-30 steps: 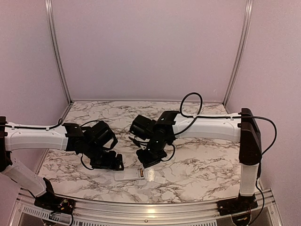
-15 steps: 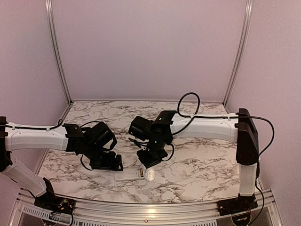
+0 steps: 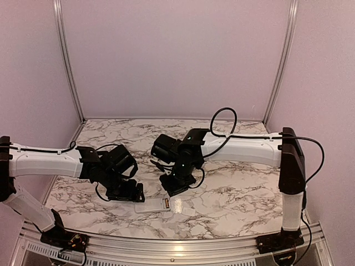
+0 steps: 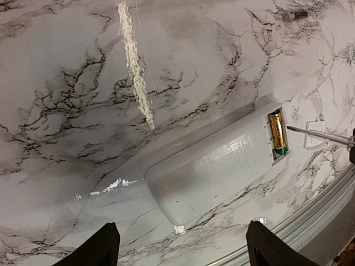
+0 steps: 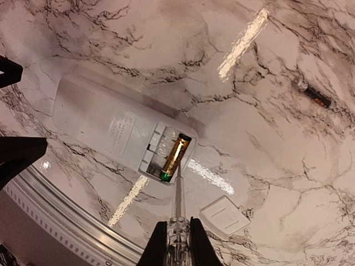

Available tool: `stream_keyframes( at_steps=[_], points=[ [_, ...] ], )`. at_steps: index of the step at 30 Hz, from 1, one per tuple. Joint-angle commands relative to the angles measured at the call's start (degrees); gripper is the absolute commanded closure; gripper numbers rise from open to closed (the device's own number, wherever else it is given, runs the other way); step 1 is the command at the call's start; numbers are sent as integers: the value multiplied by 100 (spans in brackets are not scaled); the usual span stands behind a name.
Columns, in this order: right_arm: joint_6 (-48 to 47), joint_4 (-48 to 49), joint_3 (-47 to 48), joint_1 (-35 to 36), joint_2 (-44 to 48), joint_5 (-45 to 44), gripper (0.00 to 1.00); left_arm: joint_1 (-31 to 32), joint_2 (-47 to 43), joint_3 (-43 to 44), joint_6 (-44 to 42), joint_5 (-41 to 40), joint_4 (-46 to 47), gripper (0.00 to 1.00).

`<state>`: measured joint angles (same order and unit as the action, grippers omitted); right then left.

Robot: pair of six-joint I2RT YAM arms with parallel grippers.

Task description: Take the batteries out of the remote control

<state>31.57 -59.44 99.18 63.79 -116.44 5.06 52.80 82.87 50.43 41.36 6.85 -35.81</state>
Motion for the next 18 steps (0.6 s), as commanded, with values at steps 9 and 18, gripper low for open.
stream_keyframes(
  at_steps=[9,18],
  points=[
    [59,177,-74,30,131,23,100,-34,169,-69,-18,141,203,18],
    [55,189,-344,28,76,-48,100,-37,203,-60,34,167,233,18]
  ],
)
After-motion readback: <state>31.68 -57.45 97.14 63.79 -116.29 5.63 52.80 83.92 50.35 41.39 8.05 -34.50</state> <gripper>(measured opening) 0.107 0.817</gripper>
